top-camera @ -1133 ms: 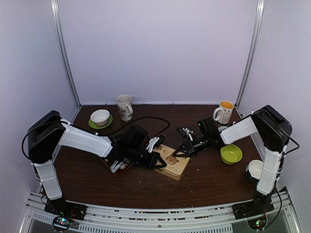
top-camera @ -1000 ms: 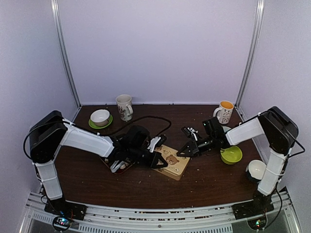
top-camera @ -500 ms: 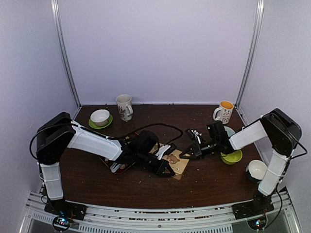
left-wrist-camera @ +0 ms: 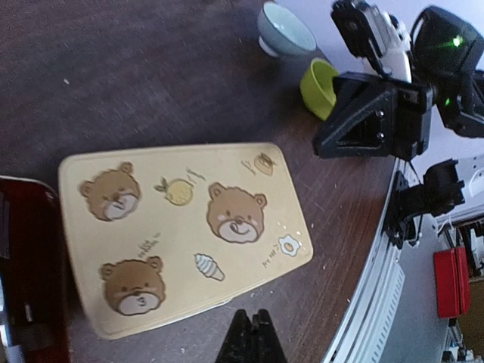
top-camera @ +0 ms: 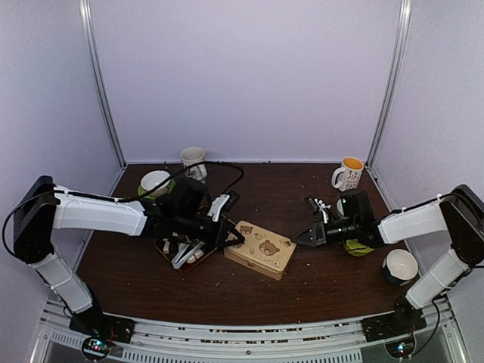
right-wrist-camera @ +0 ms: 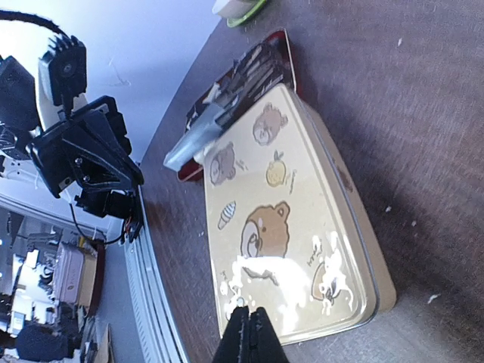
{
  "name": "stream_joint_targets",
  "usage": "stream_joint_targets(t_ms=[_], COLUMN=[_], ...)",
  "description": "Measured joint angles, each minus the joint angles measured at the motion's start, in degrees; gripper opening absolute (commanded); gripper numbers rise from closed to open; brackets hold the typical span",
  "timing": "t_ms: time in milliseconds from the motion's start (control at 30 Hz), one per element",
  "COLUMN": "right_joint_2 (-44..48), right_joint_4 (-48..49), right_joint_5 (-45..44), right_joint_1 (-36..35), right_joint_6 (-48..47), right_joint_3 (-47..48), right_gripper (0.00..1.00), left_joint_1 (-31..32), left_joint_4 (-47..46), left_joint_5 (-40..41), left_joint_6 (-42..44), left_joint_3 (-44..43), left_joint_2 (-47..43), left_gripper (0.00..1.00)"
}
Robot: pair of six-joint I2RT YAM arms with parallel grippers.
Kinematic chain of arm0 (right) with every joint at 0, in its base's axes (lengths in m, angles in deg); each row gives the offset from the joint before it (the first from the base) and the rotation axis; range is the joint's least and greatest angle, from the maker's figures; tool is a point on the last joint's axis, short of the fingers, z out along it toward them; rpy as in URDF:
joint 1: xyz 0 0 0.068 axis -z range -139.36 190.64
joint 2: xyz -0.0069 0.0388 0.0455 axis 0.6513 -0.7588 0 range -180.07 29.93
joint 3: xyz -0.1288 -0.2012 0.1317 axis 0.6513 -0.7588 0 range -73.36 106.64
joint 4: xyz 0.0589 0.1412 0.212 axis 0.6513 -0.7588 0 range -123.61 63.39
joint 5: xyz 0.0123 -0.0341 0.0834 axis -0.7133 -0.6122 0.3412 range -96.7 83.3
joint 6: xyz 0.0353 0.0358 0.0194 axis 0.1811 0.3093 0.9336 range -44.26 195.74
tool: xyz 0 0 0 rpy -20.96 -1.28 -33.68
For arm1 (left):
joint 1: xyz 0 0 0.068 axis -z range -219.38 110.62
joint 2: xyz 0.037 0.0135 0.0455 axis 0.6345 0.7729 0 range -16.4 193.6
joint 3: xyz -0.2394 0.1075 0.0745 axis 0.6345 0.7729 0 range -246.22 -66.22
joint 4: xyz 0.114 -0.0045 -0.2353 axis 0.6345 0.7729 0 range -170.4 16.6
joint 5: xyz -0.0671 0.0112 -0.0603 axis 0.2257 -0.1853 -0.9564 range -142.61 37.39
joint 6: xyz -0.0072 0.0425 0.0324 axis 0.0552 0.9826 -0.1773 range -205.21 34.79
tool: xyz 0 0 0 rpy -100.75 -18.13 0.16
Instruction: Pack the chocolate
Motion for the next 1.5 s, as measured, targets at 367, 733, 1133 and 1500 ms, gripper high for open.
stream_joint_targets(t_ms=[367, 733, 1133, 1500], right_joint_2=[21.79, 36.20, 46.95, 34.82], right_joint_4=[-4.94, -11.47, 1.16, 16.39], right_joint_5=[-13.03, -31.74, -56.87, -60.67], right_joint_1=[5.90, 8.98, 9.35, 16.22], right_joint_6=[-4.98, -11.45, -24.39, -28.87], right_joint_3=[-5.88, -6.08, -16.15, -20.44], right_gripper=[0.00, 0.17, 1.00, 1.00], left_joint_1=[-11.72, -14.73, -15.43, -23.15], left_joint_4=[3.06, 2.64, 8.15, -7.63], left_joint_5=[5.77, 21.00, 48.00, 62.45], left_joint_6=[1.53, 1.95, 8.44, 28.87], left_joint_3=[12.39, 16.15, 16.02, 22.01], left_joint_2=[-11.58, -23.54, -33.44, -30.18], left_gripper=[0.00, 0.56, 0.98, 0.98])
